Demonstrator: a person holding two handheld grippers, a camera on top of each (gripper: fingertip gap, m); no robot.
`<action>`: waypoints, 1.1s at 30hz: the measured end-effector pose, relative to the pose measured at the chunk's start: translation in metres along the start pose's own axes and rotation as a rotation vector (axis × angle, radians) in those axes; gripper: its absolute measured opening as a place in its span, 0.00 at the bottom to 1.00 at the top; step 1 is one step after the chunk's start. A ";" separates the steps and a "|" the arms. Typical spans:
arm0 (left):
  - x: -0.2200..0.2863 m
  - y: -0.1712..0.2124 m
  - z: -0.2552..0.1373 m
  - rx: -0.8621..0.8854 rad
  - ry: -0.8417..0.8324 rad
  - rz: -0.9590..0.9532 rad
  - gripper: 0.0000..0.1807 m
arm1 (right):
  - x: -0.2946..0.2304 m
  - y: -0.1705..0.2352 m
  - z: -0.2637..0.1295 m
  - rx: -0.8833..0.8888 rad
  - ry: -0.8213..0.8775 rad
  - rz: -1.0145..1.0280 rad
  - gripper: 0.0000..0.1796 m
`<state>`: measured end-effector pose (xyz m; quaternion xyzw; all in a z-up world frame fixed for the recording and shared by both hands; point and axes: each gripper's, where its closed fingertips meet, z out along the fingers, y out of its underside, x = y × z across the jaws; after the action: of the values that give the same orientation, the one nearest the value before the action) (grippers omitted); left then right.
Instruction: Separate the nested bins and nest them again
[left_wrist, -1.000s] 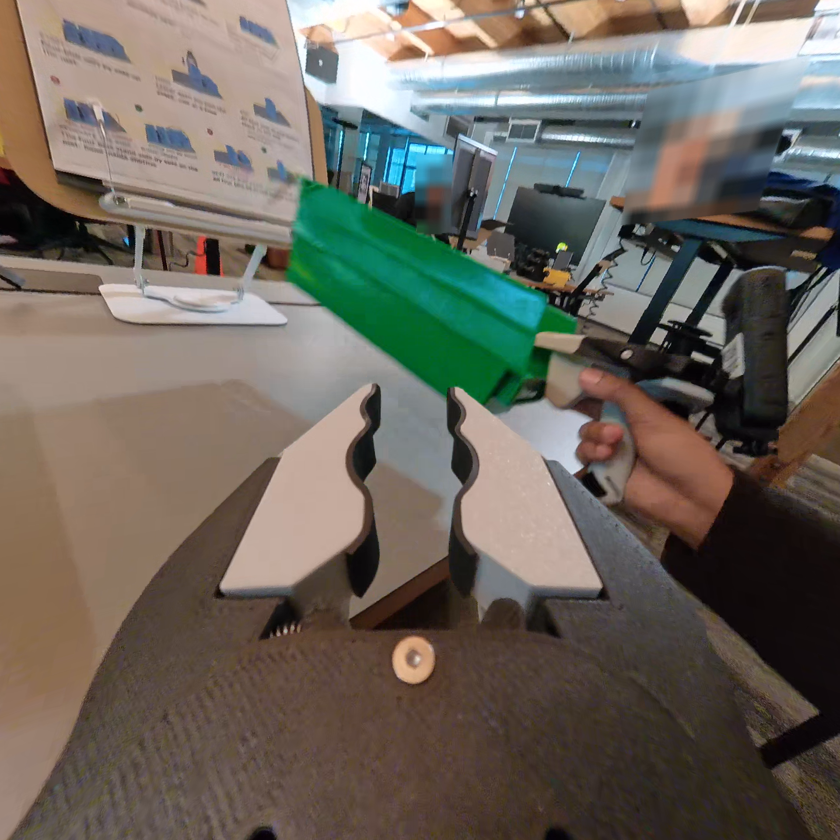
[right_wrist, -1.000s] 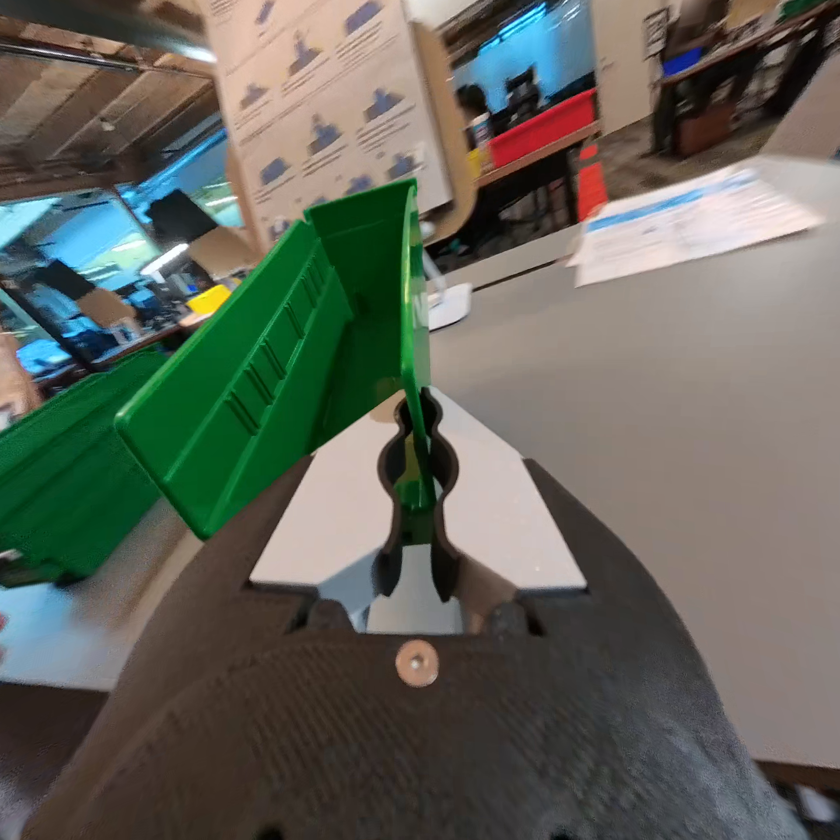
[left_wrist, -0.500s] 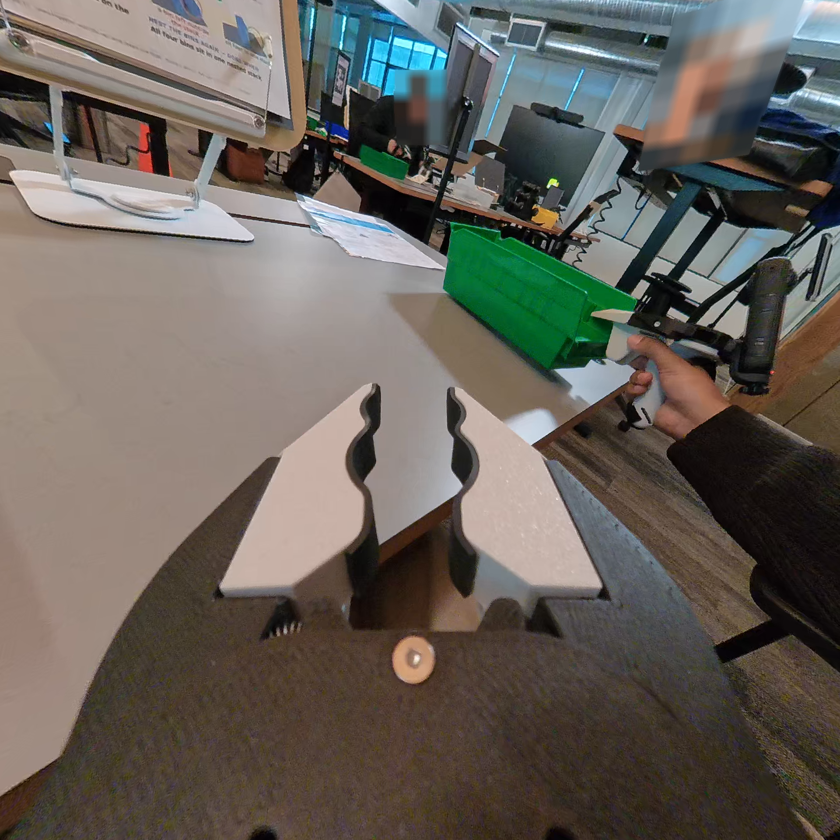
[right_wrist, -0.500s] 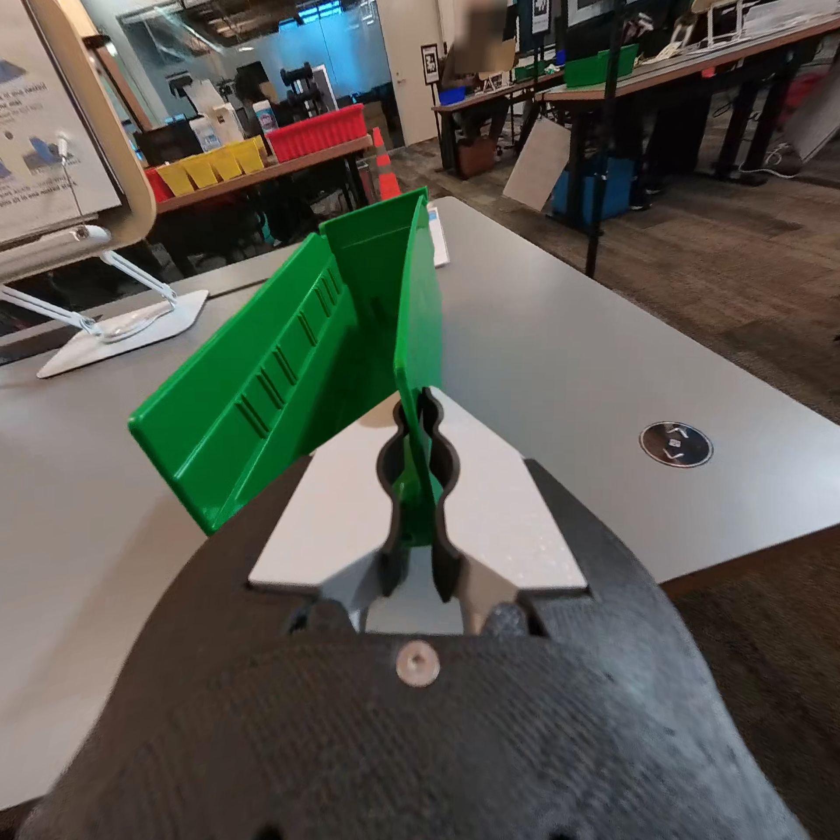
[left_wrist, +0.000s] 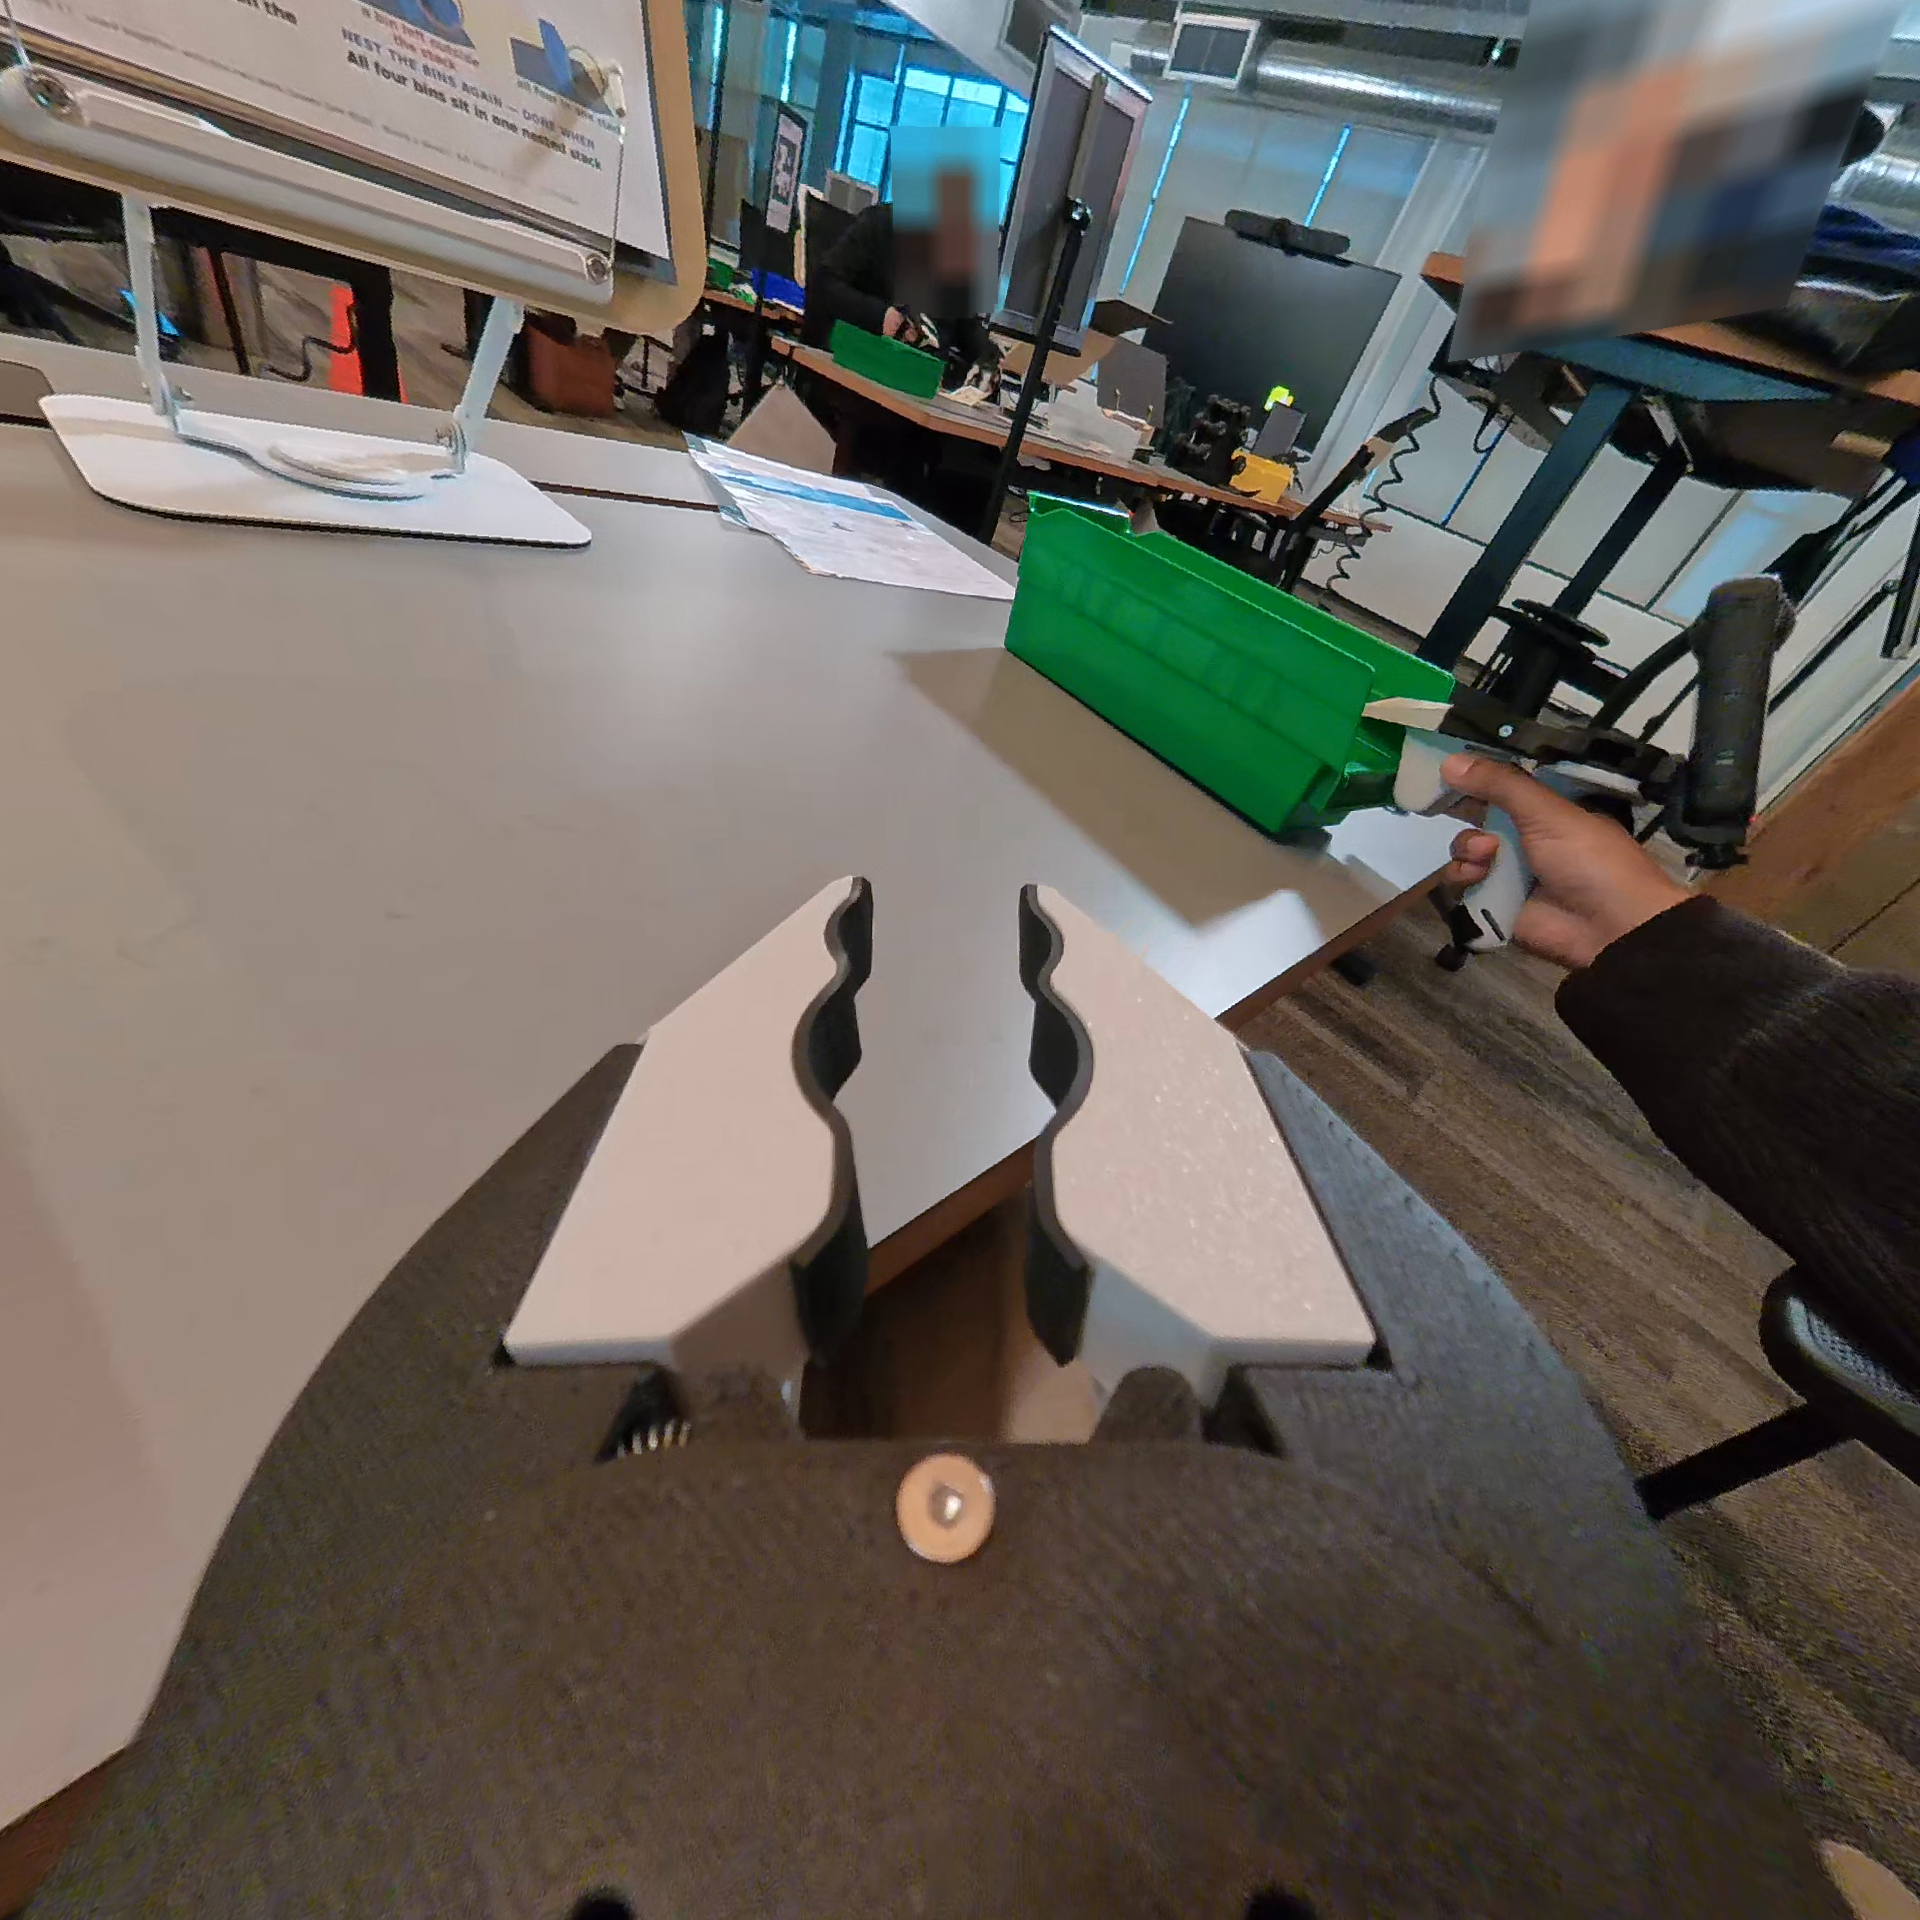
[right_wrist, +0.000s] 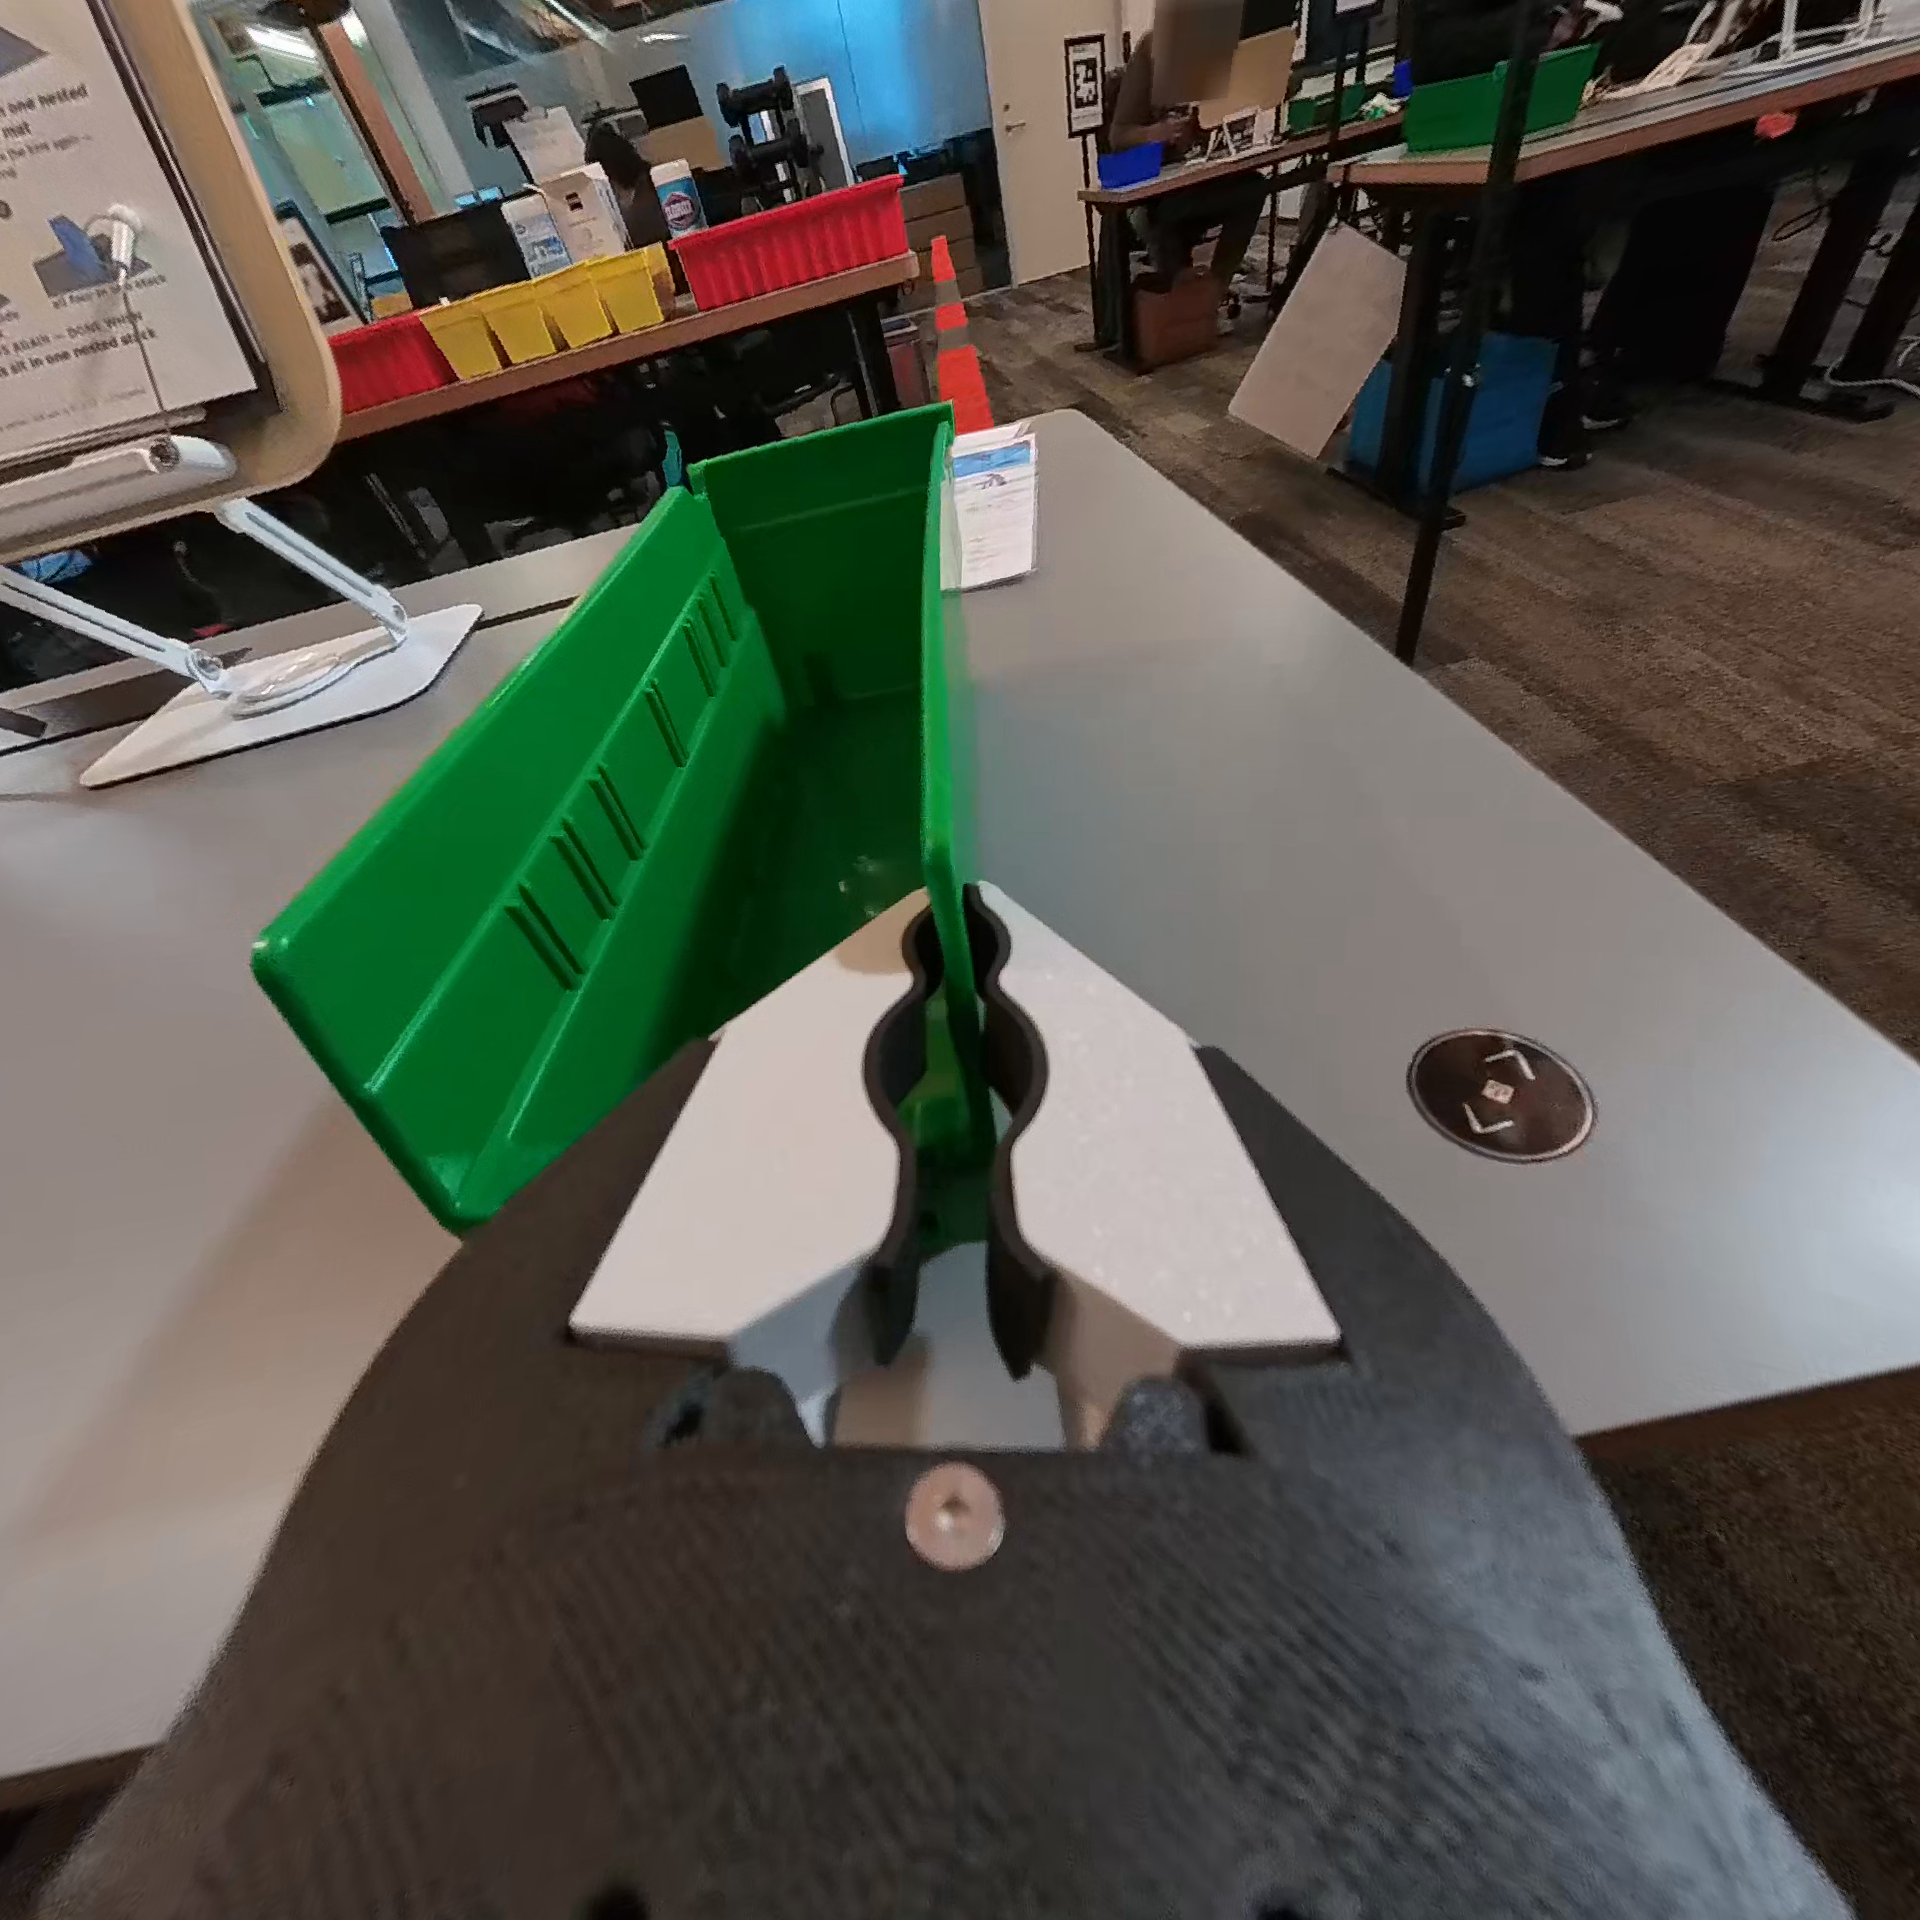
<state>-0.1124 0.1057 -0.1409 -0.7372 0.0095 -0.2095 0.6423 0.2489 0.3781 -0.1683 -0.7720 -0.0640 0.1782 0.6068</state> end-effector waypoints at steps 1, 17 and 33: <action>0.000 0.001 0.000 -0.001 0.001 0.003 0.14 | 0.003 0.000 0.002 0.000 -0.001 0.004 0.01; -0.009 0.014 0.007 -0.031 -0.035 0.120 0.13 | 0.043 -0.016 -0.005 0.059 0.169 0.138 0.09; -0.049 -0.098 -0.063 0.433 -0.232 0.166 0.07 | -0.221 -0.062 -0.069 0.303 -0.295 0.176 0.07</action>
<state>-0.2027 0.0774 -0.0571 -0.5982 -0.0488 -0.0672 0.7970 0.0751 0.2609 -0.0510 -0.6402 -0.0568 0.3488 0.6821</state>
